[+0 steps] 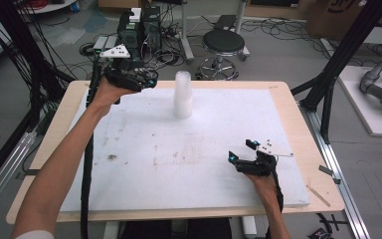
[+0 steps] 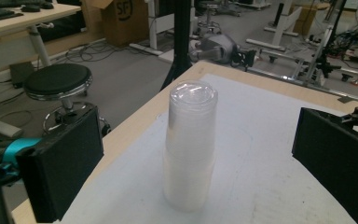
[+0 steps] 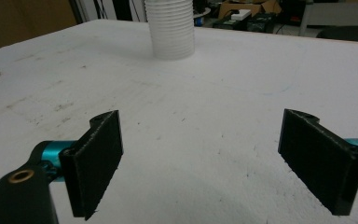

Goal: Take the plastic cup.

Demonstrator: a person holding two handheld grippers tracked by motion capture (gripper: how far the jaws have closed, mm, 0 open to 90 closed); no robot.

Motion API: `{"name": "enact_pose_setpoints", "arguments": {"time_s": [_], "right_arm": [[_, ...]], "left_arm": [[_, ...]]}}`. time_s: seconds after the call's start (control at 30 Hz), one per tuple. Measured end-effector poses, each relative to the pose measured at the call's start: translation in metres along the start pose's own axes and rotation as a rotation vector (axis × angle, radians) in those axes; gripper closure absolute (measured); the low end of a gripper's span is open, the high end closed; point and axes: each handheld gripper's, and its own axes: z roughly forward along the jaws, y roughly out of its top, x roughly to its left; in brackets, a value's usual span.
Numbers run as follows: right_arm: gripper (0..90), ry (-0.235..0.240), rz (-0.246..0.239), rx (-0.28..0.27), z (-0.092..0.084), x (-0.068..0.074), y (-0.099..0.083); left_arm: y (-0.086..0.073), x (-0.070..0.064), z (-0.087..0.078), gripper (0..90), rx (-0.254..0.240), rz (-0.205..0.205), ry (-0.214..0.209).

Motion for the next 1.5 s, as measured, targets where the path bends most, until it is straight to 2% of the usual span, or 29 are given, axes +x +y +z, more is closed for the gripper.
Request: {"name": "enact_pose_setpoints", "arguments": {"time_s": [0.17, 0.7, 0.87, 1.2, 1.5], "right_arm": [[13.8, -0.002, 0.0, -0.002, 0.0, 0.0, 0.0], [13.8, -0.001, 0.008, 0.0, 0.0, 0.0, 0.0], [13.8, -0.001, 0.005, 0.003, 0.0, 0.0, 0.0], [13.8, -0.005, 0.019, -0.002, -0.001, -0.001, 0.0], [13.8, -0.006, 0.011, -0.003, 0.0, 0.0, 0.0]], "left_arm": [[0.007, 0.003, 0.014, 1.8, 0.014, 0.014, -0.028], [0.036, 0.012, 0.067, 1.8, 0.106, 0.043, -0.069], [0.034, 0.013, 0.081, 1.8, 0.148, 0.053, -0.071], [0.025, 0.014, 0.105, 1.8, 0.193, 0.049, -0.082], [0.02, 0.008, 0.126, 1.8, 0.299, 0.079, -0.064]]}}
